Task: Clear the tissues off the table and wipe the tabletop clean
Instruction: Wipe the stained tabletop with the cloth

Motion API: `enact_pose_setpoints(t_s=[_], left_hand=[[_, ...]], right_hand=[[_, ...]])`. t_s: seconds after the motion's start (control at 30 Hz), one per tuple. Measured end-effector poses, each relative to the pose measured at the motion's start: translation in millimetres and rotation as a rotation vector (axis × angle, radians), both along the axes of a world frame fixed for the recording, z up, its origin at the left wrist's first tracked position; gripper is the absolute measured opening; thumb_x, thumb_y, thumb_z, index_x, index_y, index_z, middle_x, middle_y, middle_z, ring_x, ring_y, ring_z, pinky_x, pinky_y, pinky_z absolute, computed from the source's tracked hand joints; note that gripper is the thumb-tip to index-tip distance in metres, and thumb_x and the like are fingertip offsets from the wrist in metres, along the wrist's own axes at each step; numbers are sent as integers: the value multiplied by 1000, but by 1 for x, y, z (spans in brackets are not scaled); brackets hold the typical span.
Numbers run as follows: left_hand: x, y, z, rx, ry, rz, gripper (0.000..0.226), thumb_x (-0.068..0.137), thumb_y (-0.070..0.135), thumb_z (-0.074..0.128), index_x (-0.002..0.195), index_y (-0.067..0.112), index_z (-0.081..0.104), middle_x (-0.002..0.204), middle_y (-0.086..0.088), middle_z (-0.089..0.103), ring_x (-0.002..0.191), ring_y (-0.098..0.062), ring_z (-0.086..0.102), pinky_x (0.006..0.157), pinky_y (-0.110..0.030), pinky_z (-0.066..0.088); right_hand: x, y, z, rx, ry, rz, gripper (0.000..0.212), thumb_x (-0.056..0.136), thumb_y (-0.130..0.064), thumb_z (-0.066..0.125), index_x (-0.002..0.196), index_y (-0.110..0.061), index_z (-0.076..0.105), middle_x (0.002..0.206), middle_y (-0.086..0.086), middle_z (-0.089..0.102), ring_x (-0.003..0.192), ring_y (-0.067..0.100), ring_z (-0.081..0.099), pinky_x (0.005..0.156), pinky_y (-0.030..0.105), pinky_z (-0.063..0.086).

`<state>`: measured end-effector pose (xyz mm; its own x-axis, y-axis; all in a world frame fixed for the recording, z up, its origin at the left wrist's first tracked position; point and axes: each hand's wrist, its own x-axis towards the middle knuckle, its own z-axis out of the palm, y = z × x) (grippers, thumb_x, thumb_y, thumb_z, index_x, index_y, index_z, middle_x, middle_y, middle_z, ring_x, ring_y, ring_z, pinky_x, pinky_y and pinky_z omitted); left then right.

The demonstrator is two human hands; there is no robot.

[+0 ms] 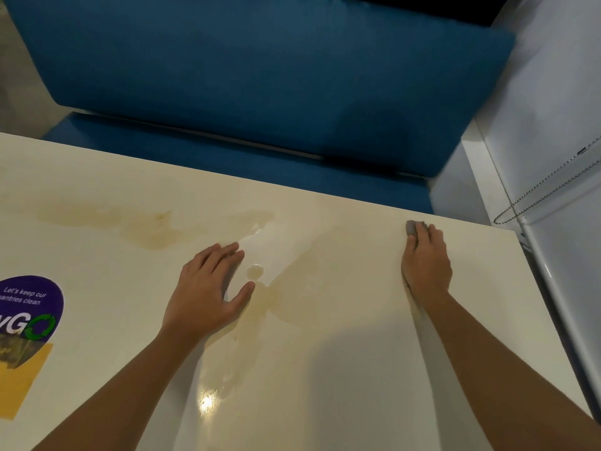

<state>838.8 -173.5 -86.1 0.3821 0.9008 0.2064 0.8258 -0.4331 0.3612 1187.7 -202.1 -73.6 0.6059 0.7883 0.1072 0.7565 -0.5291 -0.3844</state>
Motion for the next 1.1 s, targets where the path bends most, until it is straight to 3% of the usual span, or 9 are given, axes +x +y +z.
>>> enact_pose_setpoints(t_s=[0.23,0.47,0.53,0.63,0.73,0.83,0.97,1.1], left_hand=[[0,2,0,8,24,-7,61,82,58,39,124,17,58,134,5,53,127,-18,40,99,-39,37],[-1,3,-1,-3,19,-4,64,82,60,37,126,18,57,135,7,51,128,-16,38,102,-36,34],[0,1,-1,6,-3,12,63,81,60,39,125,18,58,134,8,52,128,-15,38,103,-34,32],[1,0,-1,3,-19,19,62,81,60,40,125,19,58,134,9,51,129,-14,38,104,-33,31],[1,1,-1,8,-22,20,62,81,60,40,125,19,58,134,10,51,129,-14,38,105,-33,31],[1,1,-1,-5,-18,22,62,81,60,40,125,20,57,135,11,51,129,-14,37,105,-32,30],[1,0,0,-14,-15,28,63,81,61,39,126,21,56,136,12,49,130,-12,36,104,-30,27],[0,2,0,-9,-14,26,62,81,61,40,126,22,56,135,12,50,130,-10,35,104,-30,29]], right_hand=[[-68,55,-1,-37,36,246,47,98,-18,29,143,-7,28,152,10,23,139,26,20,112,37,20],[-90,25,4,-18,67,687,41,100,-32,35,140,-27,38,149,-10,32,141,7,19,111,22,20],[-66,14,6,-69,24,766,42,99,-35,37,141,-28,37,150,-10,31,141,7,19,114,24,11],[-27,-1,4,-50,-8,614,42,100,-33,36,142,-26,36,151,-4,30,141,12,19,115,29,6],[-7,2,0,-41,107,301,44,100,-31,32,144,-23,32,153,1,25,142,17,17,114,36,17],[-14,29,2,-86,70,139,44,102,-31,23,144,-19,27,153,4,22,140,23,20,108,40,29],[-53,64,9,-103,-13,210,41,102,-21,22,142,-13,27,150,10,22,138,27,19,108,37,25],[-100,72,1,-100,-44,456,46,102,-29,21,146,-18,21,155,5,14,144,21,8,115,32,10]])
